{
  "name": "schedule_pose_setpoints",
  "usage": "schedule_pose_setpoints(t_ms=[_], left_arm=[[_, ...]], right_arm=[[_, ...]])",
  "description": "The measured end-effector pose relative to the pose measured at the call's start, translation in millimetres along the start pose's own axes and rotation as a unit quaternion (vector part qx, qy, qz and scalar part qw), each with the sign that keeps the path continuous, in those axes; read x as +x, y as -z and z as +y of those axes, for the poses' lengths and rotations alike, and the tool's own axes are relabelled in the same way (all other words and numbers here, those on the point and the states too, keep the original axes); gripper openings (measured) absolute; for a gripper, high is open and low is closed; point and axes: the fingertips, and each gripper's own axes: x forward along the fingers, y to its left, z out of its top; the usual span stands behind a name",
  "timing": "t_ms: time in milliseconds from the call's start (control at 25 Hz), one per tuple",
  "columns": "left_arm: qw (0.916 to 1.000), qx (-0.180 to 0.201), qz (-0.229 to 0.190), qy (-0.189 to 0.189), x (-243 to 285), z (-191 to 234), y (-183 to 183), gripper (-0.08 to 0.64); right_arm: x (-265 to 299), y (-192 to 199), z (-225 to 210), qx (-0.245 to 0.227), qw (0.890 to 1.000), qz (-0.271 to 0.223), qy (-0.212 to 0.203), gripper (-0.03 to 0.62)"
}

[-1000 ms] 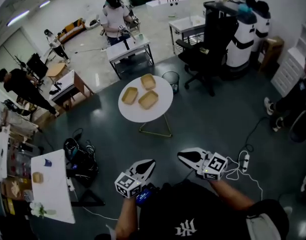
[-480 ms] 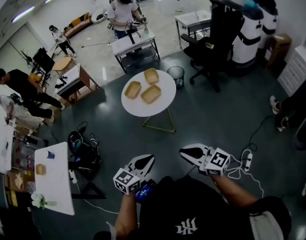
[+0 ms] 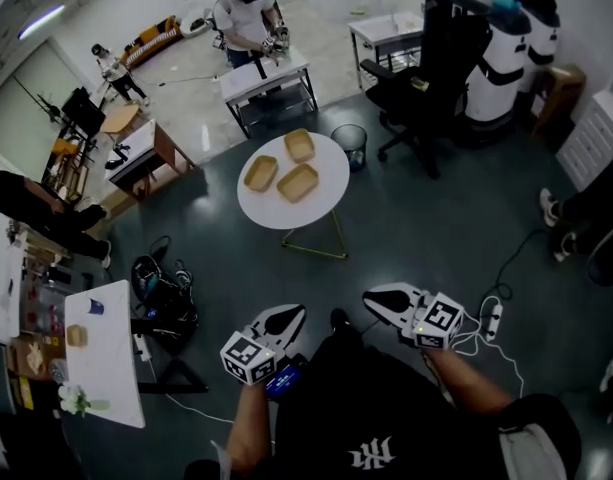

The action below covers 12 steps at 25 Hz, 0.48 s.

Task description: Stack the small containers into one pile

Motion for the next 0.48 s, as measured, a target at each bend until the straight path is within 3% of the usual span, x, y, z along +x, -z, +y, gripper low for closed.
schedule_pose_setpoints(t_ms=[480], left_arm=[[0.9992,-0.022,-0.024,0.023,42,57,-17,0.003]], right_arm=[[25,0,-58,0.026,0.999,0.017,0.024,0.041]])
